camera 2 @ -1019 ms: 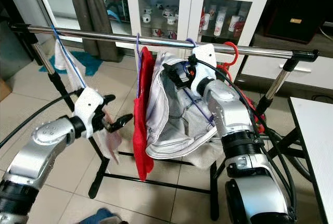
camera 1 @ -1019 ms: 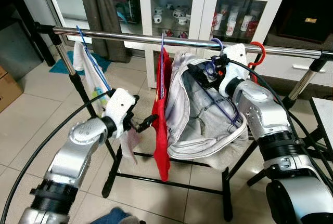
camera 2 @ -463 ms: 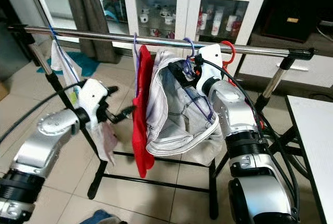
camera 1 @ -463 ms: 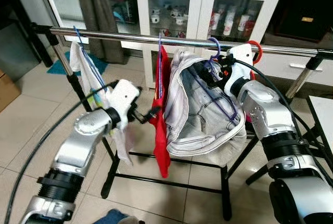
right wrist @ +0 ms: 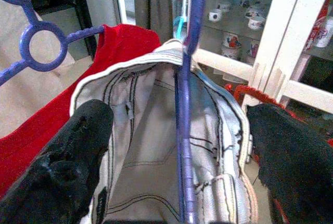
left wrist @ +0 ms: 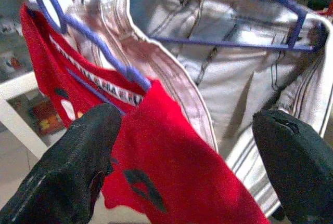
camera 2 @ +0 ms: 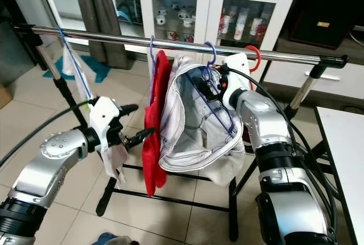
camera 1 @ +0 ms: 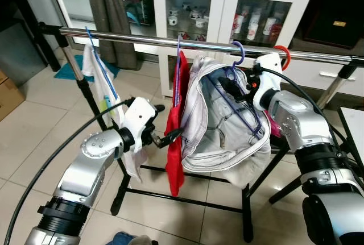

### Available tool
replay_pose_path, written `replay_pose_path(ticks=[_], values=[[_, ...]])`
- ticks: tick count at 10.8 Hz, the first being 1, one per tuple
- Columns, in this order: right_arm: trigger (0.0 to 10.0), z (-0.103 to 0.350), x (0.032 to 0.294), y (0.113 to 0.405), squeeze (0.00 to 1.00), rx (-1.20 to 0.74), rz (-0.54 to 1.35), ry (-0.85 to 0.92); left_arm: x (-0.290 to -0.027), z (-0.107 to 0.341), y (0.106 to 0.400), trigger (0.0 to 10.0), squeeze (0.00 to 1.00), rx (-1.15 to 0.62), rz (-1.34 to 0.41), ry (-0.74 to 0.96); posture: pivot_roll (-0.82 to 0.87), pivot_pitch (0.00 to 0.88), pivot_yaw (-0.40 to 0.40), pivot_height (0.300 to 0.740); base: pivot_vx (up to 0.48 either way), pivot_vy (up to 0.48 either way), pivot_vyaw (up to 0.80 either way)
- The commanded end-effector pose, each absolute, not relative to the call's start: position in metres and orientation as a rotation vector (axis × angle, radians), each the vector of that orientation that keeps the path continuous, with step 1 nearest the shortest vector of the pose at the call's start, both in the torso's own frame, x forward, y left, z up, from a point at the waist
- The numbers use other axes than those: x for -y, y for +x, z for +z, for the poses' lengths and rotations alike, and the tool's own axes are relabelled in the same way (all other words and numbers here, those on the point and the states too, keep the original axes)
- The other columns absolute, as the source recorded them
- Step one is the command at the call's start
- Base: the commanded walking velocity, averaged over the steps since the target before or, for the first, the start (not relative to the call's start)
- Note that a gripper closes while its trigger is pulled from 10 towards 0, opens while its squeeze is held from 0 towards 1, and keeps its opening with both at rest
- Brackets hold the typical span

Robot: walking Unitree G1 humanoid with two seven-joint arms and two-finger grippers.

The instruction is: Hang hanger

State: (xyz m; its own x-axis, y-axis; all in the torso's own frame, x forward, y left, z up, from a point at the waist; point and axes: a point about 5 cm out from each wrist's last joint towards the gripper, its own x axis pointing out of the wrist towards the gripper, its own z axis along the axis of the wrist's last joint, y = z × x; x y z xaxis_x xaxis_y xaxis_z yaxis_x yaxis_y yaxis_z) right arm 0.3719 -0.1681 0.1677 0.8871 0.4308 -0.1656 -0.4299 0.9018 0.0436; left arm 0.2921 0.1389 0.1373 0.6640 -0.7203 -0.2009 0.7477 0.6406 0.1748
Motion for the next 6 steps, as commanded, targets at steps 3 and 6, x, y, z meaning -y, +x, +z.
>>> replay_pose_path(ticks=[3, 6], values=[[10.0, 0.173, 0.183, 0.373, 0.00, -0.149, 0.394, 0.083, -0.145, 0.146, 0.292, 10.0, 0.00, -0.090, -0.824, 0.264, 0.08, 0.000, 0.004, 0.740, 0.000, 0.000, 0.00], [10.0, 0.169, 0.174, 0.372, 0.00, -0.149, 0.409, 0.079, -0.145, 0.148, 0.303, 10.0, 0.00, -0.082, -0.789, 0.278, 0.07, 0.000, 0.023, 0.740, 0.000, 0.000, 0.00]])
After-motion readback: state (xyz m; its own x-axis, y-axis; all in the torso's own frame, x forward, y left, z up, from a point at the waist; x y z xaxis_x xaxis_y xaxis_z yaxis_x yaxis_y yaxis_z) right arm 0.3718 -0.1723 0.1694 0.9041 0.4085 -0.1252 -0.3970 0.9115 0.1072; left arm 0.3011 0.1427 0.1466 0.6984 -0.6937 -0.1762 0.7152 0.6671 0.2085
